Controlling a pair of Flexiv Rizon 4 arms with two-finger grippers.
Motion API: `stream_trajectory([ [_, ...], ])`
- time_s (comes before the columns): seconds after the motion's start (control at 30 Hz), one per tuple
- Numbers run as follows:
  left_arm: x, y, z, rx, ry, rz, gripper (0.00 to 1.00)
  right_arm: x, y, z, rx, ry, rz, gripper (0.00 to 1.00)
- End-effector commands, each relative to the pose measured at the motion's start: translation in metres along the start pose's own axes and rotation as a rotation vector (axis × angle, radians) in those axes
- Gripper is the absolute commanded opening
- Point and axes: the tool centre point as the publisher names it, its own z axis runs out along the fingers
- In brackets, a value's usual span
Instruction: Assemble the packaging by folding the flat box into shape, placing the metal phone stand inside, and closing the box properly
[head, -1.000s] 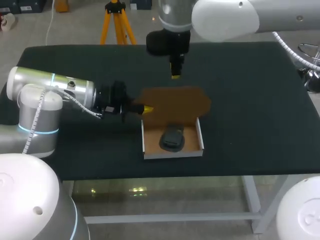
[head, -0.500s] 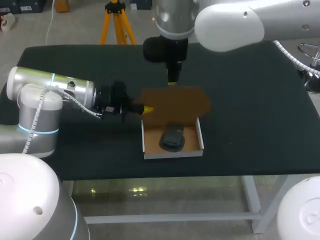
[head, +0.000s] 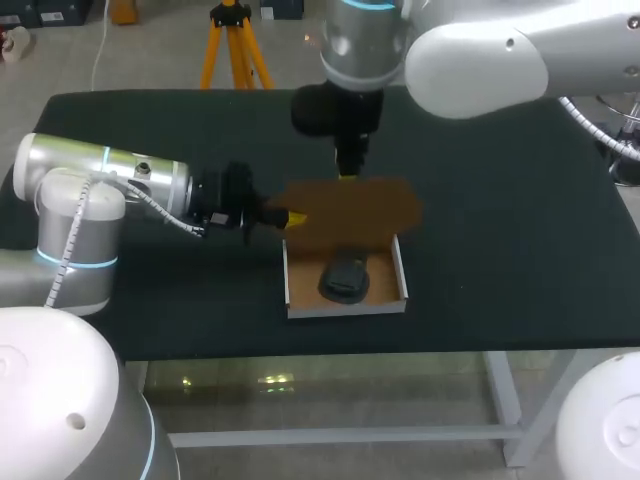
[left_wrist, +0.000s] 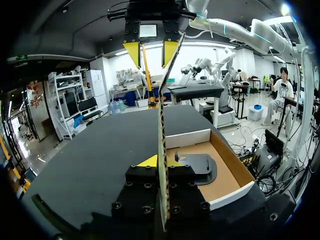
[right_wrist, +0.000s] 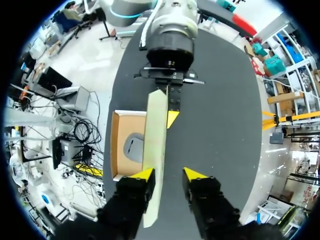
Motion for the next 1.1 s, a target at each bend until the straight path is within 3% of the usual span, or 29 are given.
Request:
stream_trajectory([
  [0.03, 0.0, 0.0, 0.0, 0.001, 0.0, 0.001, 0.0, 0.006, -0.002, 0.002, -0.007, -0.006, -0.003, 0.4],
  [0.57, 0.0, 0.0, 0.0, 0.001, 0.0, 0.001, 0.0, 0.014, 0.004, 0.019, -0.002, 0.037, -0.023, 0.45],
  [1.1, 0.0, 0.0, 0.0, 0.001, 0.0, 0.001, 0.0, 0.009, 0.006, 0.034, -0.007, 0.102, -0.038, 0.48],
])
